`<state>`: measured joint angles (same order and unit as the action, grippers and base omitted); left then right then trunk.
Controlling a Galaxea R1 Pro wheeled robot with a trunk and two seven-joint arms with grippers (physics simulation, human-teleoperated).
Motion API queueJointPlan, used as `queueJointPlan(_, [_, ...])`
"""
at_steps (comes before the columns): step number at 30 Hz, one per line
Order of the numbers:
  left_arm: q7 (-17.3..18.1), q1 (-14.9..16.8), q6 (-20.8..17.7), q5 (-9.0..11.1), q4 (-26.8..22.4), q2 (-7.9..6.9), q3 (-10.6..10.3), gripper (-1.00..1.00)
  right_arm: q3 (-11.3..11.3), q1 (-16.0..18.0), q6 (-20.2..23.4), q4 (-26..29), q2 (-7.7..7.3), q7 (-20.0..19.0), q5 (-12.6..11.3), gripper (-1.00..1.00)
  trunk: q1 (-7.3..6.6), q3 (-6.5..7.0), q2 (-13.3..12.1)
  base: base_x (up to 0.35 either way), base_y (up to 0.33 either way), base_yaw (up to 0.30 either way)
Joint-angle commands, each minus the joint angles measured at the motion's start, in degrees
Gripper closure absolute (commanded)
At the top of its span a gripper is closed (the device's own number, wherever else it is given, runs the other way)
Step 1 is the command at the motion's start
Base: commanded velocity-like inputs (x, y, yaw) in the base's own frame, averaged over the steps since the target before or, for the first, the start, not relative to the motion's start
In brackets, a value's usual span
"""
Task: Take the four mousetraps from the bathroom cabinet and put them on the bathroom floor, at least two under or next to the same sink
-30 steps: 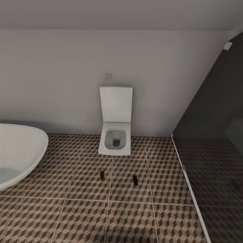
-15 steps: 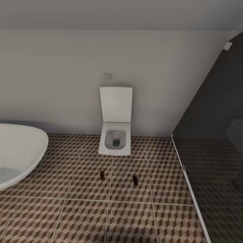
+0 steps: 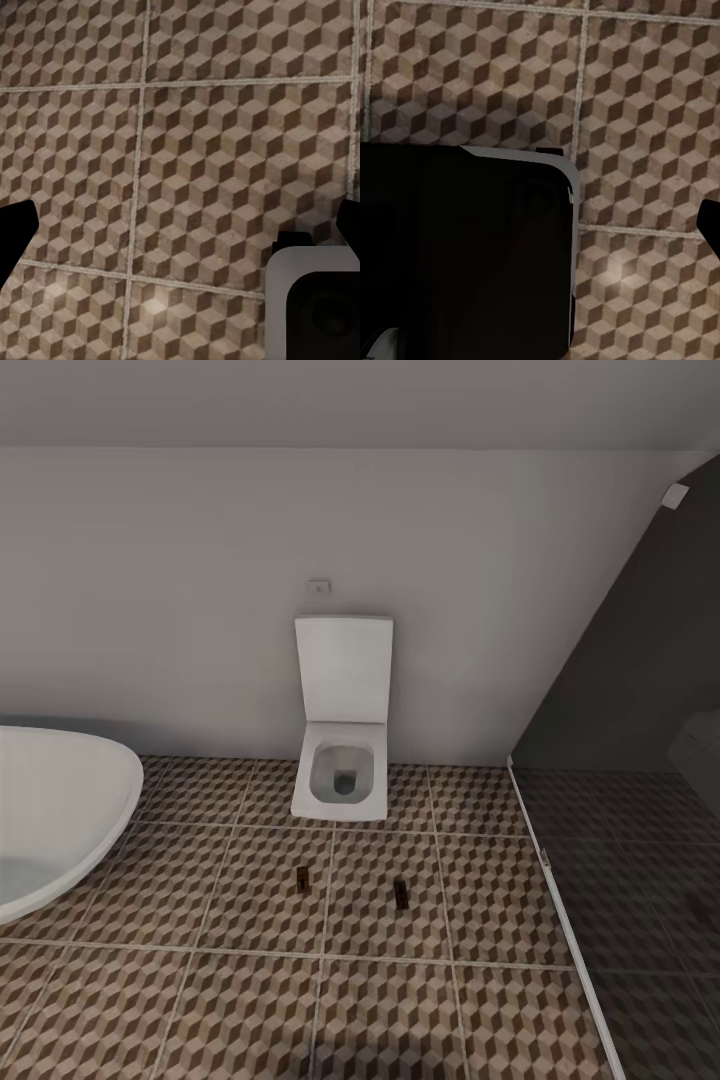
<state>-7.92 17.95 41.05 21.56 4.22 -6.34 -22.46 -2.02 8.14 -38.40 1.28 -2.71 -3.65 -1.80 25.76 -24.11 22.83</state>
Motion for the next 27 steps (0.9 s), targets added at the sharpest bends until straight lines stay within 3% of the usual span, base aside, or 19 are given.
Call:
queueJointPlan(1, [-0.2,0.1,0.3,0.1,0.2,0.03,-0.5,-1.0,-0.2,0.0,-0.2,-0.1,-0.02,-0.2,-0.2,-1.0,0.03,-0.08,0.1,0.0,0.0,0.0])
queueJointPlan(27, [-0.2,0.1,0.3,0.1,0.2,0.02,-0.5,-1.0,-0.2,0.0,-0.2,0.0,-0.02,-0.2,-0.2,-1.0,0.03,-0.08,0.1,0.0,0.0,0.0])
